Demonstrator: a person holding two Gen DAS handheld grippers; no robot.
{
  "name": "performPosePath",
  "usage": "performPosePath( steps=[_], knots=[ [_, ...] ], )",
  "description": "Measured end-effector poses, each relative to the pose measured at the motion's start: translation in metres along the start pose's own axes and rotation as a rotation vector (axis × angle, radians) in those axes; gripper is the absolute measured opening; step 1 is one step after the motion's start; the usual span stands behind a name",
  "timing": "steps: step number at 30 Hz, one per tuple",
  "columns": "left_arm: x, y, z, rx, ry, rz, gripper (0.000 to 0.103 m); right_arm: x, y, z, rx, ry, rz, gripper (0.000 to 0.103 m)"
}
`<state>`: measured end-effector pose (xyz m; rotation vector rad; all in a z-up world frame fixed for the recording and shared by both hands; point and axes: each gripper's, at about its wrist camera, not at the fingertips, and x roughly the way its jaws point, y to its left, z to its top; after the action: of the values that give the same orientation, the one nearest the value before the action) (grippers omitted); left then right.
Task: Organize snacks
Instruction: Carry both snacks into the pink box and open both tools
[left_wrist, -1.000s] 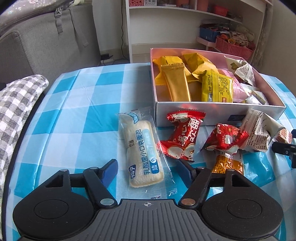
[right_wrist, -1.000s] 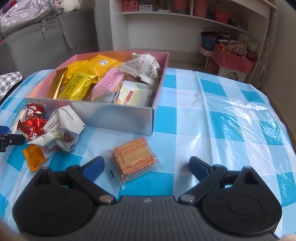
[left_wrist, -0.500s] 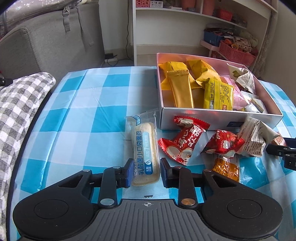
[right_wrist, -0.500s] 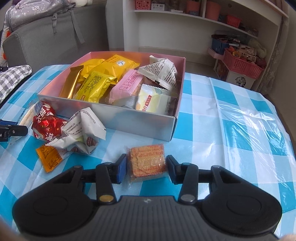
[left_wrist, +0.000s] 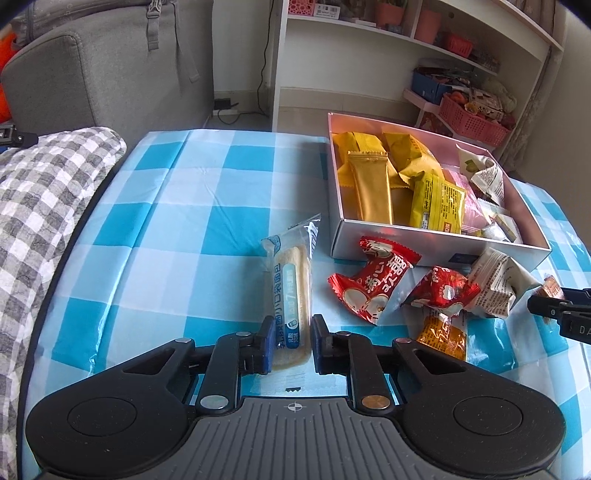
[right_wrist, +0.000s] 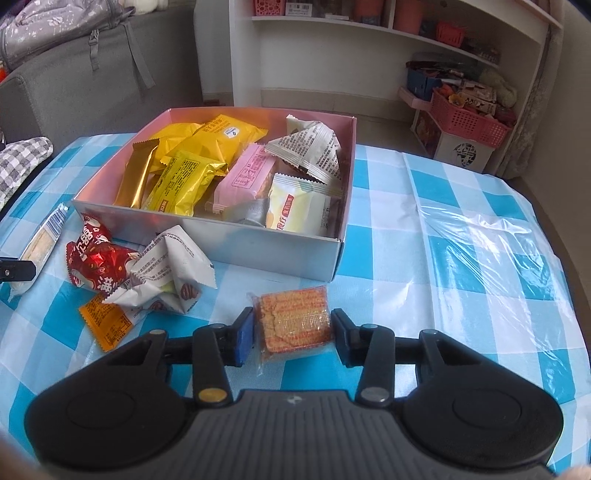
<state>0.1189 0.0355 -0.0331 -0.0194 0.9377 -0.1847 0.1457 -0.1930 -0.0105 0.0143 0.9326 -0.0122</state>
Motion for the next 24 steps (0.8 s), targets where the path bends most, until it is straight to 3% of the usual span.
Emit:
performPosePath(
  steps=[13, 24],
  knots=[
    [-0.031, 0.005, 0.011, -0.048, -0.073, -0.047, 0.017, -0.02, -0.009, 0.014, 0.088, -0.072, 0.024, 0.04],
    [-0.029, -0.028, 0.04, -0.026, -0.141, -0.129, 0.017, -0.012, -0.015, 0.037, 0.214, -0.118, 0.096, 0.04]
  ],
)
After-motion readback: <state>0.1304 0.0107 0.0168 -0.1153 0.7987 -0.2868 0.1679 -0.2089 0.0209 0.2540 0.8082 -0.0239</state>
